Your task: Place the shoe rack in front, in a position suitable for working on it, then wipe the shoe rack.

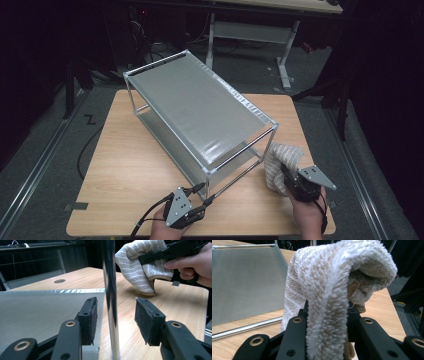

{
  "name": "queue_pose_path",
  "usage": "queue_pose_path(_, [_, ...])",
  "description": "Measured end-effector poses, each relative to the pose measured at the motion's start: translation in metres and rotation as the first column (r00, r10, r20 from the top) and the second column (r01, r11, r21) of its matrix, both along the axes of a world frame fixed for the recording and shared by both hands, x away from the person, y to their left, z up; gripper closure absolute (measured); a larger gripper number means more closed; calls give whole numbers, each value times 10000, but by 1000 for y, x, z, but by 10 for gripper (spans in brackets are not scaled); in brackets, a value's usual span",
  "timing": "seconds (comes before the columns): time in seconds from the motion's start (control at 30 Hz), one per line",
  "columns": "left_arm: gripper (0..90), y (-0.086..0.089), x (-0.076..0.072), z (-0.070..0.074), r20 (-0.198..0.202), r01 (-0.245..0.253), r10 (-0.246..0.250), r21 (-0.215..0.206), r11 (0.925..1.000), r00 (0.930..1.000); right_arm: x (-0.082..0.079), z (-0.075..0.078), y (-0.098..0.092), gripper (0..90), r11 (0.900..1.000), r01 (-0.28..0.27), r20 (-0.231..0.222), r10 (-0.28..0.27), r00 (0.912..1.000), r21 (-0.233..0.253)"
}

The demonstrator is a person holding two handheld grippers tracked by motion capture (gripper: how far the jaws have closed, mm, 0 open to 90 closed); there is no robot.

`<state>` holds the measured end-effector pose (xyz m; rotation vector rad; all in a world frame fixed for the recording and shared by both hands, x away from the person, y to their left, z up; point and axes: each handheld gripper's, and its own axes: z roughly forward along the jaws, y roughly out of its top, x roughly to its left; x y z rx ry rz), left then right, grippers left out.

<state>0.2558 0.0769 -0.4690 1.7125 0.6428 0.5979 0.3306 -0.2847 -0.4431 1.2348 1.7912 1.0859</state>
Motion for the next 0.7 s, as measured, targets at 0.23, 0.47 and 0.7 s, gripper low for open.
queue_pose_path(0.23, [777, -3, 1, 2, 129, -346, 343, 205, 9992, 9993, -1, 0, -2, 704, 9999, 107, 20, -107, 9999, -17])
queue_pose_path(0.47, [781, 7, -5, 3, 231, -399, 390, 382, 9985, 9990, 2, 1, -4, 703, 9996, 285, 114, -285, 9995, -5])
queue_pose_path(0.7, [777, 25, -19, 4, 231, -685, 673, 532, 9962, 9975, 12, 2, 4, 699, 9980, 579, 290, -572, 9979, -240])
